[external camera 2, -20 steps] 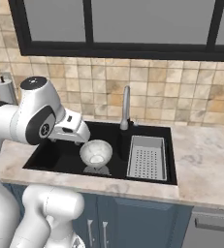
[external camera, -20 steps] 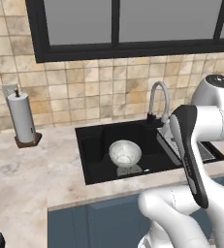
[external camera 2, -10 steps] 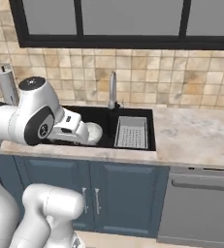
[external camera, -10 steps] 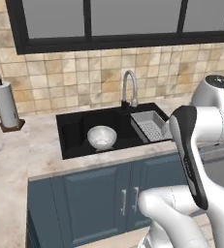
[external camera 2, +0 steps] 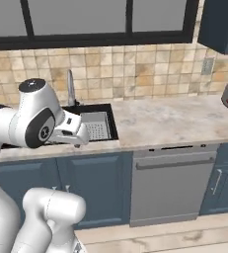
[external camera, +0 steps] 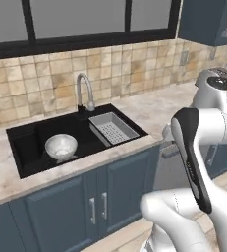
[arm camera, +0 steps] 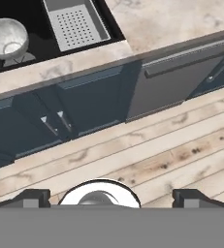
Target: Pick the kettle and bowl and place them in the sink. Then turn on the water.
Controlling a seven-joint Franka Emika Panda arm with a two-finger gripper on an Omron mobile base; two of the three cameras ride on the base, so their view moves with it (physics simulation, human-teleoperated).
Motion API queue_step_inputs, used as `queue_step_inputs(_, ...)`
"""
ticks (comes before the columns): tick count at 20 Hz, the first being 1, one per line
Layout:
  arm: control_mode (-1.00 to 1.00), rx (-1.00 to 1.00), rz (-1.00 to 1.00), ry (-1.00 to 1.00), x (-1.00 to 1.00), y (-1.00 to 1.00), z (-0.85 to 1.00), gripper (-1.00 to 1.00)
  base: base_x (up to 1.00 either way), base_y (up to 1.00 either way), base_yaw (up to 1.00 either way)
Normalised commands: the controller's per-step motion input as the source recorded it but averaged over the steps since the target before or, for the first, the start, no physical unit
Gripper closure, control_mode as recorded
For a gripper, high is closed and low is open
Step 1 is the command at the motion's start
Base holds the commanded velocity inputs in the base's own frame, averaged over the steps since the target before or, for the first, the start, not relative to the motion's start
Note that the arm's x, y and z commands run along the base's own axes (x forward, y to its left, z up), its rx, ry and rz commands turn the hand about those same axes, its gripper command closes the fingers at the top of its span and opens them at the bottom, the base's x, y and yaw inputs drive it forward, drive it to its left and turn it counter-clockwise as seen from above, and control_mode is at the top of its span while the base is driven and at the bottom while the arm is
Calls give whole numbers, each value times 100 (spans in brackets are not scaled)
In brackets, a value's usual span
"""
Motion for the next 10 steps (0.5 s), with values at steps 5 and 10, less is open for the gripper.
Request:
queue_step_inputs(5, 100, 0, 0, 0, 0, 0, 0, -100, 0, -38, -57)
queue_step_inputs(10, 100, 0, 0, 0, 0, 0, 0, -100, 0, -43, -57)
